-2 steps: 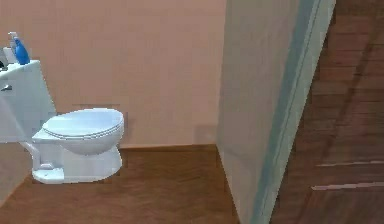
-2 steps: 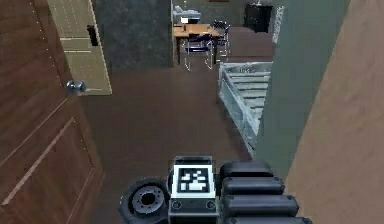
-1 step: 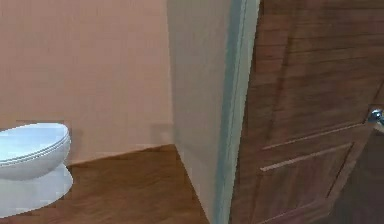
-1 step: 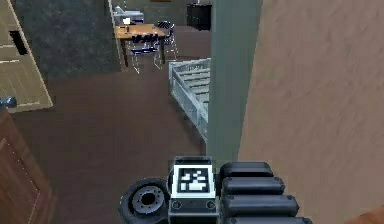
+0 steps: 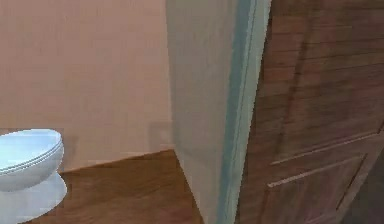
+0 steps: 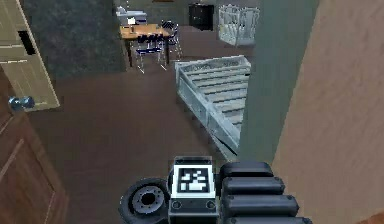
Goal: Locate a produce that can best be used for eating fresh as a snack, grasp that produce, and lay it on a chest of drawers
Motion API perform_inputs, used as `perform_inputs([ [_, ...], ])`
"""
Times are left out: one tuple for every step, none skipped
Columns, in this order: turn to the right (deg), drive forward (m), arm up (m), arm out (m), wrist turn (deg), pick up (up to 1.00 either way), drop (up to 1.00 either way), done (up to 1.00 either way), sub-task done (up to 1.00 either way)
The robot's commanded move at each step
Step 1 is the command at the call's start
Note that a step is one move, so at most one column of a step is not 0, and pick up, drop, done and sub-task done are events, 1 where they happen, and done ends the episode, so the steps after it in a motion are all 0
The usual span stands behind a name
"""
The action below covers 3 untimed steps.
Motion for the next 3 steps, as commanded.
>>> perform_inputs([
  [45.0,0.00,0.00,0.00,0.0,0.00,0.00,0.00,0.00],
  [24.0,0.00,0.00,0.00,0.0,0.00,0.00,0.00,0.00],
  [0.0,0.60,0.00,0.00,0.0,0.00,0.00,0.00,0.00],
])
